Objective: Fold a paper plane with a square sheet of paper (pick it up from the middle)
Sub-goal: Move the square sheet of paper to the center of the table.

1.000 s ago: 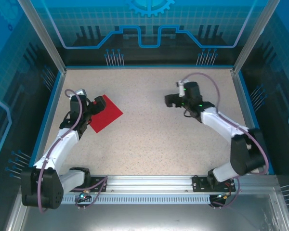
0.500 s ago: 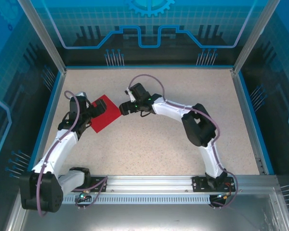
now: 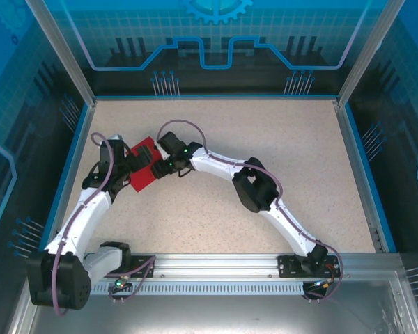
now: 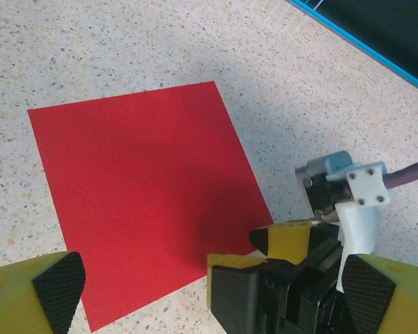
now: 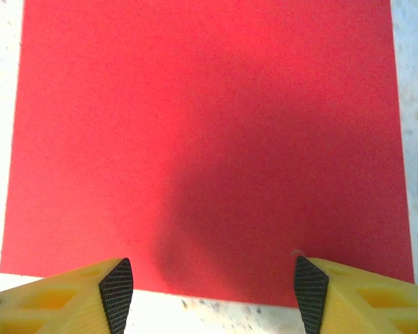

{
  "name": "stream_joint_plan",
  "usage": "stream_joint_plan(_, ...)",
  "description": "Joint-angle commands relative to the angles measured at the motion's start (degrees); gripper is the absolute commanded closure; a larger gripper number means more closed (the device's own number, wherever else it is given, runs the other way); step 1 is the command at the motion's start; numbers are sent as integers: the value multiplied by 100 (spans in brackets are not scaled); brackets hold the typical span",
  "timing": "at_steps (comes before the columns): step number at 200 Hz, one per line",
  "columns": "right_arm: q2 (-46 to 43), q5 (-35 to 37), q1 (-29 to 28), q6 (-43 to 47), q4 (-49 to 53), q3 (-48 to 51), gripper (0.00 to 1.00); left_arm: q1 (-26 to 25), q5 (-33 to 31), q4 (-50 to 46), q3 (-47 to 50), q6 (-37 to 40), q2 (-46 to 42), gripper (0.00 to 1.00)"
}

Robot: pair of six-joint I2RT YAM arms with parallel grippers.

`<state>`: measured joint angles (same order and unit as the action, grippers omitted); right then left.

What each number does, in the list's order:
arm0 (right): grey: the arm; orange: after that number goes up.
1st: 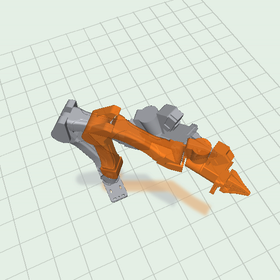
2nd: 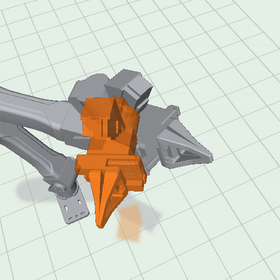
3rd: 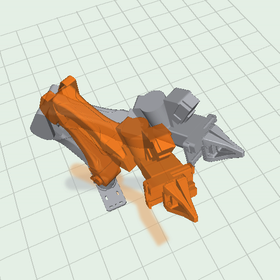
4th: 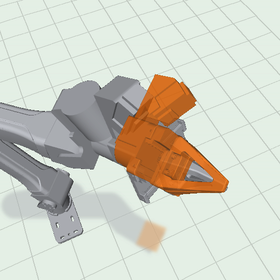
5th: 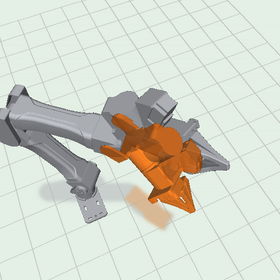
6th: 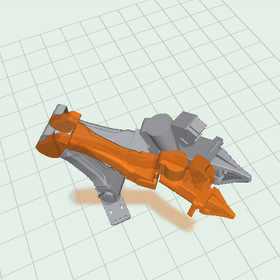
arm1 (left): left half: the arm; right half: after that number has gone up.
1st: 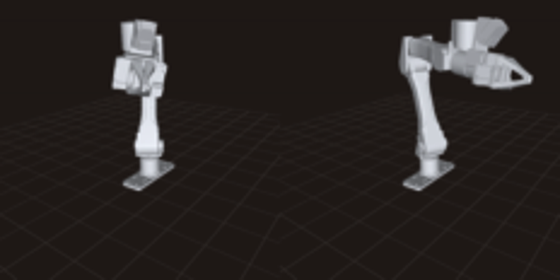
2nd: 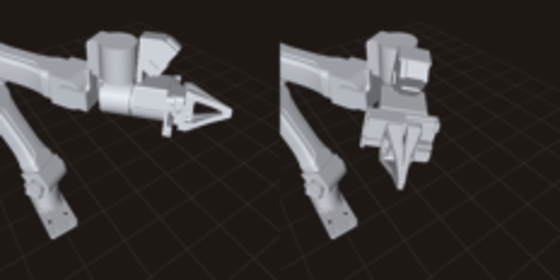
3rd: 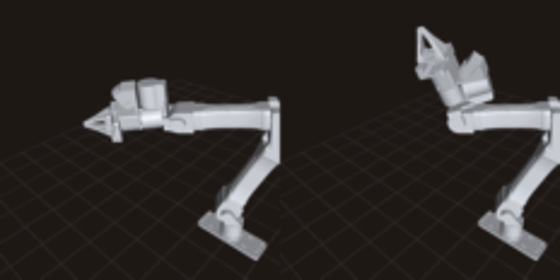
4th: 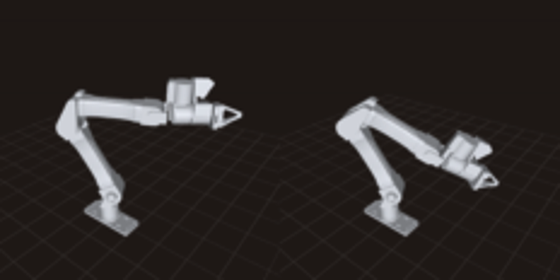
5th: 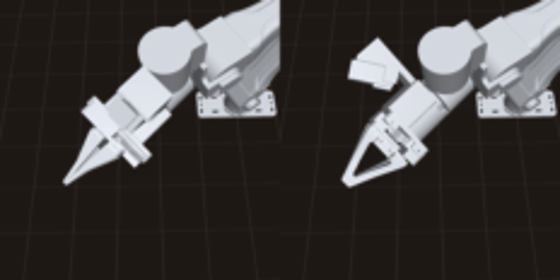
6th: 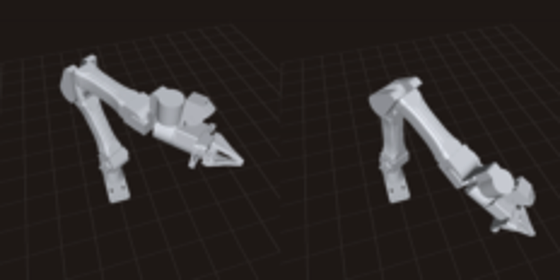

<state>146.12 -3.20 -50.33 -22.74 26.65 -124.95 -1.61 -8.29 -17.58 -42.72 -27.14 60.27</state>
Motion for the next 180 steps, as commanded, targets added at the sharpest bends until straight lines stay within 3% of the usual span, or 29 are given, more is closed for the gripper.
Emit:
stream_joint_plan(1, 370, 95, -12, -119, 516, -267, 34, 38, -94, -193, -205, -117, -7, 1)
stream_joint_plan(75, 154, 569, 138, -229, 955, 227, 34, 42, -43, -159, -274, -238, 222, 1)
stream_joint_plan(180, -3490, 484, 1402, -954, 160, 5768, 33, -136, 394, 279, -879, -522, 1486, 1)
